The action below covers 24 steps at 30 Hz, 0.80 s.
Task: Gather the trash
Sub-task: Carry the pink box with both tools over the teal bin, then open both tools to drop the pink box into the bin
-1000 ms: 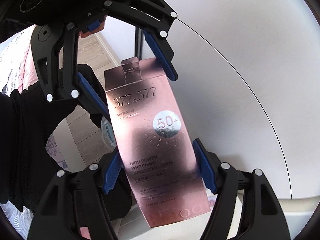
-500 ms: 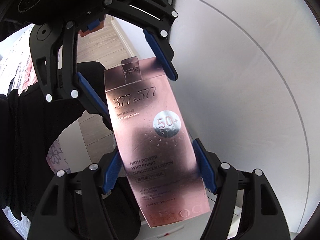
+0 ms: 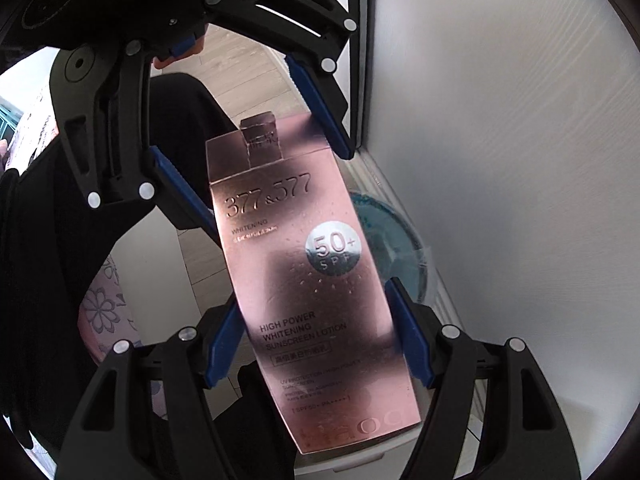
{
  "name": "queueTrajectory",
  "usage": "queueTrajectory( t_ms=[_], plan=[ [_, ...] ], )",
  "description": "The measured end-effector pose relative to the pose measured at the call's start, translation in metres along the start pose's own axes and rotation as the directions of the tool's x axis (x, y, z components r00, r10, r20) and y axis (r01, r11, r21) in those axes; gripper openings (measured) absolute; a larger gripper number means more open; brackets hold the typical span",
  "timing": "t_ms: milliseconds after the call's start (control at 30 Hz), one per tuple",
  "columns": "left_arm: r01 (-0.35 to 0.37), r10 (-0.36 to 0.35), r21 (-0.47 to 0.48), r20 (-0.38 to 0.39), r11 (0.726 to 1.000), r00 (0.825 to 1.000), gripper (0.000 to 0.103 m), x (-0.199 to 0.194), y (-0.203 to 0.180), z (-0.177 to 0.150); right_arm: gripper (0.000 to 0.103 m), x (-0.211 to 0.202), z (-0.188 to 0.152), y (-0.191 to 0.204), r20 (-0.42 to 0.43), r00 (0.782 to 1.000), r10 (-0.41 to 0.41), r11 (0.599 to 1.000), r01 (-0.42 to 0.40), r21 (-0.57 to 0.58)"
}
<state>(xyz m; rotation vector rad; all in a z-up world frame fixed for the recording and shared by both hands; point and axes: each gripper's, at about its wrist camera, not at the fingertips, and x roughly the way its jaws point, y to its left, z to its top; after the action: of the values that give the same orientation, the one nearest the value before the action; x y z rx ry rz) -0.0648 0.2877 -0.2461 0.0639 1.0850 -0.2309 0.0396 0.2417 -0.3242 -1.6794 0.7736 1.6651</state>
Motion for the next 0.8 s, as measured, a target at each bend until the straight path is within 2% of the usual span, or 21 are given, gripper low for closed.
queueTrajectory(
  t_ms=[167,500,600,800],
  plan=[
    [0.051,-0.052,-0.021,-0.042,0.998,0.998,0.068,0.038,0.009,-0.018,0.065,0.036,-0.003,-0.018,-0.017,0.997,0.072,0.997,-0.072,0.035],
    [0.113,-0.117,-0.046,-0.102,0.993,0.988,0.068,0.110,0.023,-0.034,0.065,0.089,-0.012,-0.055,-0.046,0.990,0.134,0.989,-0.131,0.069],
    [0.143,-0.149,-0.066,-0.105,0.988,0.983,0.068,0.123,0.027,-0.040,0.065,0.103,-0.015,-0.066,-0.031,0.984,0.174,0.981,-0.170,0.097],
    [0.179,-0.189,-0.083,-0.136,0.980,0.973,0.069,0.147,0.035,-0.051,0.065,0.133,-0.022,-0.067,-0.026,0.980,0.199,0.974,-0.195,0.111]
  ],
)
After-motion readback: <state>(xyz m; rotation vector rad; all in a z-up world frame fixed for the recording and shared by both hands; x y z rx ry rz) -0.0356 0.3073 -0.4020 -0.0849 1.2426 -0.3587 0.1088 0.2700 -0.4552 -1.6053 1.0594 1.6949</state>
